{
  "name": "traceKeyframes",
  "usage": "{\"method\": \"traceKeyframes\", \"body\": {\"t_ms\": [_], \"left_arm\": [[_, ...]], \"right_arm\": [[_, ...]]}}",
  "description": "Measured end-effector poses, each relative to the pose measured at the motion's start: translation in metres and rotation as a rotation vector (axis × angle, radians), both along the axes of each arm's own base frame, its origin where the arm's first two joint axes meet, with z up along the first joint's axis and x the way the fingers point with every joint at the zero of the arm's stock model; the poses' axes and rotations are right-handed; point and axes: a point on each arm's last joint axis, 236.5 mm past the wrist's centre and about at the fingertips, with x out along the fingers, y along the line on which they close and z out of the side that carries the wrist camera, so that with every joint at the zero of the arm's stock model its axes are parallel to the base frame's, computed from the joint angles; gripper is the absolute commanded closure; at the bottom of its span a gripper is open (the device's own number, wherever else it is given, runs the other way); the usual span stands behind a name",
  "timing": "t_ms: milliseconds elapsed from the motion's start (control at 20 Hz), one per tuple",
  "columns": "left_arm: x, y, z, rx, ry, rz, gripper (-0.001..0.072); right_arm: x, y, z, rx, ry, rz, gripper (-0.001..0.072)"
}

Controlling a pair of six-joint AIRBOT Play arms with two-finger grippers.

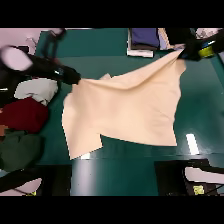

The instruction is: Fold the shirts.

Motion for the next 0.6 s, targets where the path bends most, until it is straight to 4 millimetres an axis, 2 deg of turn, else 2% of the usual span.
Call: {"method": "traceKeyframes", "body": {"t_ms": [50,100,150,250,350,400,500,600], "left_arm": [[0.011,0.004,-0.02,0.004,0.022,0.029,0.0191],[0.021,0.011,-0.034,-0.003,0.037,0.071,0.0189],[0.03,0.021,-0.043,-0.008,0.052,0.111,0.0189],[0.042,0.05,-0.053,-0.02,0.089,0.198,0.0189],[0.041,0.084,-0.057,-0.017,0.147,0.264,0.0189],[0.036,0.1,-0.06,-0.015,0.178,0.291,0.0189],[0.017,0.129,-0.07,-0.008,0.244,0.341,0.0189],[-0.014,0.142,-0.091,0.007,0.326,0.352,0.0189]], "right_arm": [[0.008,-0.003,-0.019,-0.015,0.032,-0.006,0.065],[0.015,-0.004,-0.032,-0.023,0.05,-0.008,0.0419],[0.022,-0.003,-0.04,-0.022,0.061,-0.007,0.0353],[0.035,-0.003,-0.042,-0.011,0.059,-0.007,0.0354],[0.036,-0.004,-0.038,0.008,0.068,-0.003,0.0365],[0.033,-0.005,-0.036,0.016,0.079,0.001,0.0399],[0.019,-0.005,-0.033,0.032,0.11,0.013,0.04],[-0.002,-0.003,-0.034,0.043,0.144,0.027,0.0399]]}}
